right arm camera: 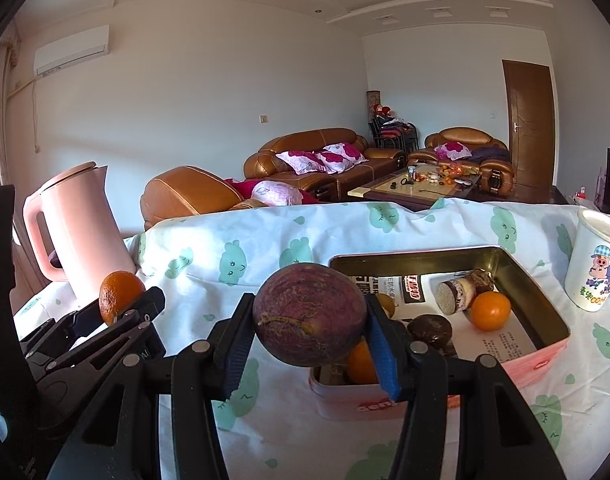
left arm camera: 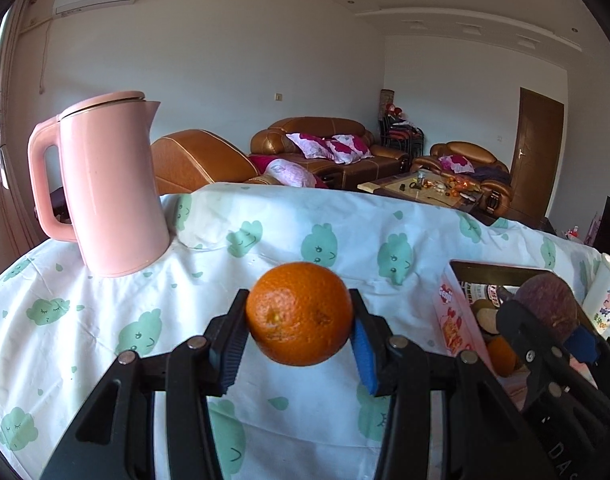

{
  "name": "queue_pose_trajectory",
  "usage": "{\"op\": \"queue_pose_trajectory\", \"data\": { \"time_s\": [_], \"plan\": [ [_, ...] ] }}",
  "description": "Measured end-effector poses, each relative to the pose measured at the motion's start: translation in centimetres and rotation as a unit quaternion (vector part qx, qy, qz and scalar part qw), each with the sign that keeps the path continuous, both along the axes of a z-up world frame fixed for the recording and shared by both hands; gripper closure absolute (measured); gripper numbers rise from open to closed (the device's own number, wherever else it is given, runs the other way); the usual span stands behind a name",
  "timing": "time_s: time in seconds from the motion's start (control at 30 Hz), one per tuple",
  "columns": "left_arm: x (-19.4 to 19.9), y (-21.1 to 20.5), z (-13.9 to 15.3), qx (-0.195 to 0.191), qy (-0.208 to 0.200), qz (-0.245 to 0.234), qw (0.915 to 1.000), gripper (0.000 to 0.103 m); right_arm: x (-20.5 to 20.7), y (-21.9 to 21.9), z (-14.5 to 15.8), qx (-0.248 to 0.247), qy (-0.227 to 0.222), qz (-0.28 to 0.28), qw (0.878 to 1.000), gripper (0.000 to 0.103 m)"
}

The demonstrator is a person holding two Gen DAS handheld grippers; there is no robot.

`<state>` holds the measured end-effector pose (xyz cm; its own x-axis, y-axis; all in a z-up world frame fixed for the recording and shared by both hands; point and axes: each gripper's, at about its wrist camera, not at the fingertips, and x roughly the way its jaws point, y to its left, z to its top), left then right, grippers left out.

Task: Organize fruits
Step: 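Carry the purple fruit and orange into the tin and open both tools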

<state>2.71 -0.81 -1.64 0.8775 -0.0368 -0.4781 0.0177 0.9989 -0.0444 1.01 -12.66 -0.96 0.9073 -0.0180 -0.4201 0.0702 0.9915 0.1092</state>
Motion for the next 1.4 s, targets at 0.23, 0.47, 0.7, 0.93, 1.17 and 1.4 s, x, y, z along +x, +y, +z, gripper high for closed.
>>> {"op": "queue_pose_trajectory", "data": {
  "time_s": [0.23, 0.47, 0.7, 0.93, 1.17, 1.4],
  "plan": [
    [-0.8, -2.6, 0.6, -0.002, -0.004, -0.027, 0.9996, 0.055, -1.2, -2.4, 0.9, -0.006, -0.019, -0.010, 1.000, 0.048],
    [-1.2, -5.1, 1.3, -0.003, -0.011, -0.049, 0.9987, 0.055, -1.8, -4.9, 1.7, -0.017, -0.036, -0.028, 0.999, 0.048],
    [-1.4, -8.2, 2.4, -0.001, -0.024, -0.078, 0.9967, 0.055, -2.3, -7.2, 2.4, -0.025, -0.055, -0.047, 0.997, 0.048],
    [-0.6, -11.6, 3.3, 0.000, -0.031, -0.103, 0.9942, 0.055, -2.5, -9.6, 3.0, -0.042, -0.068, -0.079, 0.994, 0.048],
    [0.9, -14.3, 2.9, -0.003, -0.018, -0.124, 0.9921, 0.055, -1.6, -12.0, 2.9, -0.067, -0.067, -0.124, 0.988, 0.048],
    [2.6, -15.0, 2.0, -0.003, 0.010, -0.121, 0.9925, 0.055, 0.2, -13.9, 2.4, -0.048, -0.041, -0.129, 0.990, 0.048]
  ]
}}
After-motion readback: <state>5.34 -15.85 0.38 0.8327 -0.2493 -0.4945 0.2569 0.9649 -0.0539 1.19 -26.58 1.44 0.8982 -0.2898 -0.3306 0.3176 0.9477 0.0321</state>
